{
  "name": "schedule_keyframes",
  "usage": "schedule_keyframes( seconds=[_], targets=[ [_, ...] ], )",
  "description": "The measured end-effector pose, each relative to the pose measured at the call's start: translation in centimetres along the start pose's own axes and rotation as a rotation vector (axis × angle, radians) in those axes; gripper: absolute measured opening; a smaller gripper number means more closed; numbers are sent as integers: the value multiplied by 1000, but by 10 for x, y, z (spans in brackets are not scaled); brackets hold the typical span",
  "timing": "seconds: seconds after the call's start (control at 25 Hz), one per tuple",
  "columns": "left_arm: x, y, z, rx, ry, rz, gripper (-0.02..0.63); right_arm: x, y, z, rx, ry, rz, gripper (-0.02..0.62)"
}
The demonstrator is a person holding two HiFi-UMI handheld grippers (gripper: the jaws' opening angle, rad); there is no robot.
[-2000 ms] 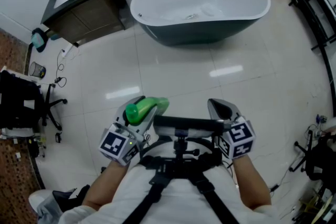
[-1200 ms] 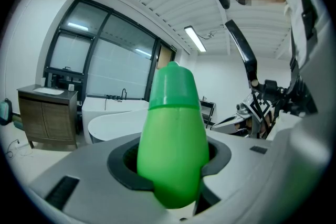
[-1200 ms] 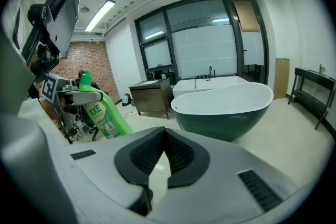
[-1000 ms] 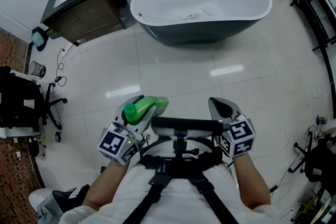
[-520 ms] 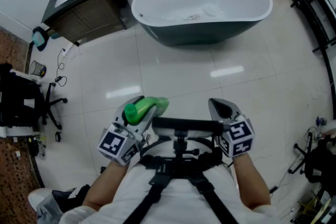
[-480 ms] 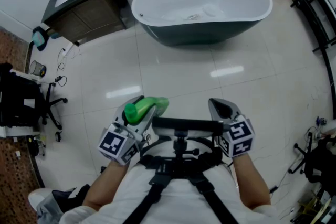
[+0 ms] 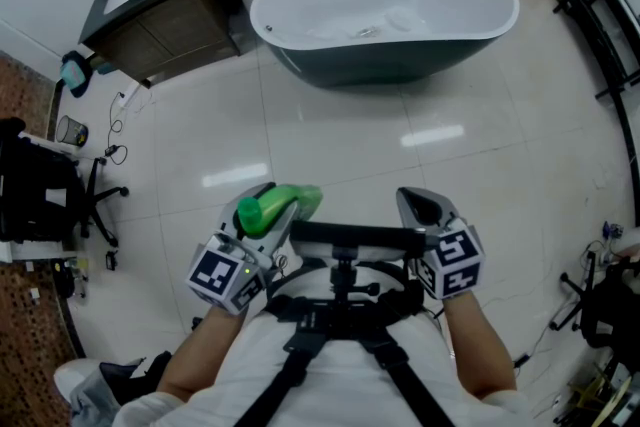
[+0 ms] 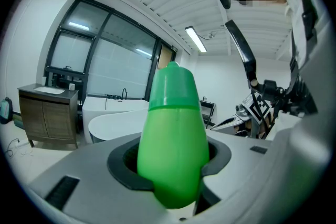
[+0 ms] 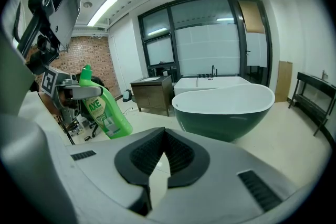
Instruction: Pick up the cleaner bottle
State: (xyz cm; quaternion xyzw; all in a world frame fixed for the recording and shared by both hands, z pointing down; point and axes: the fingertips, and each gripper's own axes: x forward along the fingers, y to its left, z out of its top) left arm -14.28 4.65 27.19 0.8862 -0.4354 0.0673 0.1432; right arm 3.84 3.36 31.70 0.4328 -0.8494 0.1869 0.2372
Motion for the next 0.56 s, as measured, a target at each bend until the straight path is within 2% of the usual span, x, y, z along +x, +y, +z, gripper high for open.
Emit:
schedule_keyframes(
  seconds=[0.56],
  targets=[
    [5, 2, 6, 5, -4, -7, 183, 4, 0, 6, -18, 10, 9, 3]
  ],
)
